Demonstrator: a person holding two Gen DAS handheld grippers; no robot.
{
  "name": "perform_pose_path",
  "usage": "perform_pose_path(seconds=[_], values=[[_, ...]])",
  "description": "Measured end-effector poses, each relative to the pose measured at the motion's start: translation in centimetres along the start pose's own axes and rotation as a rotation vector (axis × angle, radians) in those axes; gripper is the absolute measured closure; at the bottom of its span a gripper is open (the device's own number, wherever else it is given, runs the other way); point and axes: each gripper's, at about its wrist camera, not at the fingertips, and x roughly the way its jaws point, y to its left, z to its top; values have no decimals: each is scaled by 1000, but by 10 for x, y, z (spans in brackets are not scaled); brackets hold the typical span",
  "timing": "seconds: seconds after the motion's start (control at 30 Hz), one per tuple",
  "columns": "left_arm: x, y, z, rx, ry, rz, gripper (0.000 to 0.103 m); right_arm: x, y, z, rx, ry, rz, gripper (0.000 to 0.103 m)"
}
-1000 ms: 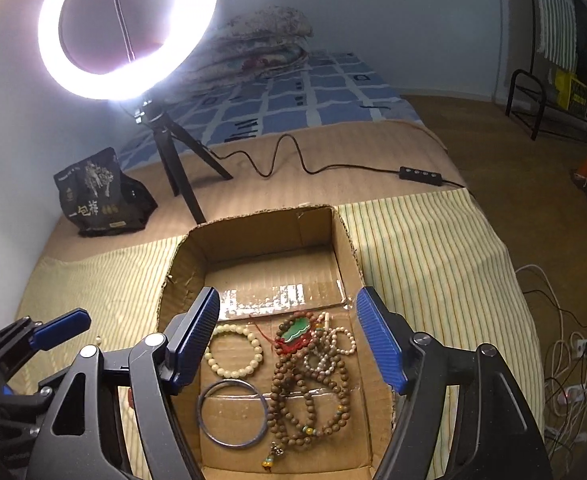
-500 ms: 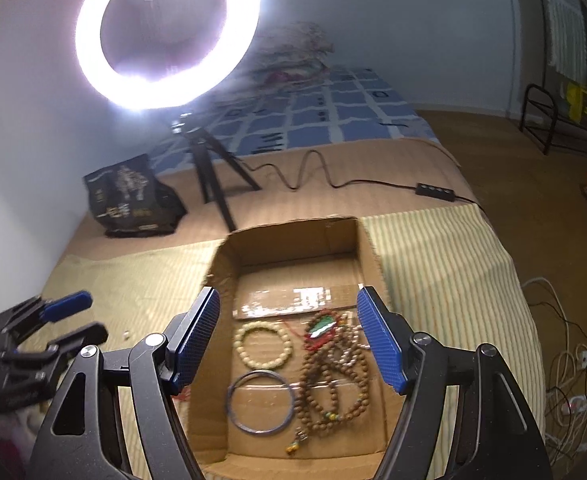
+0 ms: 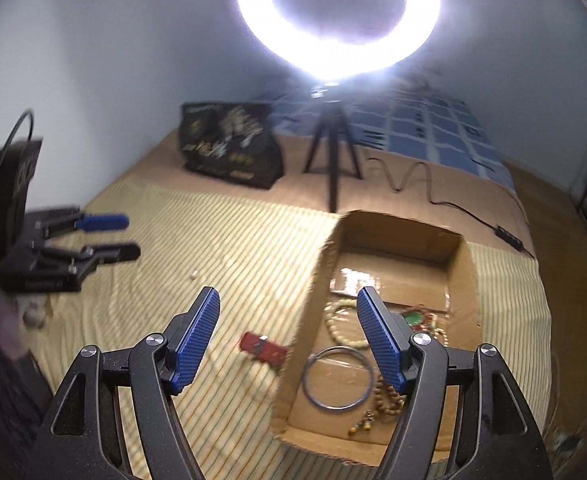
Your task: Organize jewelry
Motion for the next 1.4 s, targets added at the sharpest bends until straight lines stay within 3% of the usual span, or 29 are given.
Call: perform_pose_path(seconds=[0.23,0.5,0.63,0.77,0.83,0.9,1.17,1.23,1.4], values=[[-1,0,-33,4,52,-31,45,18,30,-12,-129,71,16,32],[14,-31,-67,78,131,-90,46,35,47,-21,-273,129,24,33],[25,-38,-78,82,170,-104,55,44,52,-25,-325,167,43,44],[35,-39,-85,74,200,-114,56,52,62,-29,-414,200,32,54],[39,-39,-87,75,212,-115,65,55,64,-31,-444,216,31,57],[43,-40,-89,79,220,-113,65,60,66,-33,-468,234,31,61],[50,-39,-96,91,243,-108,65,77,73,-38,-538,274,-3,62],[53,-38,-97,92,248,-107,72,78,74,-37,-538,275,-5,62],[57,-41,-102,111,263,-105,73,83,73,-34,-530,276,-5,65]])
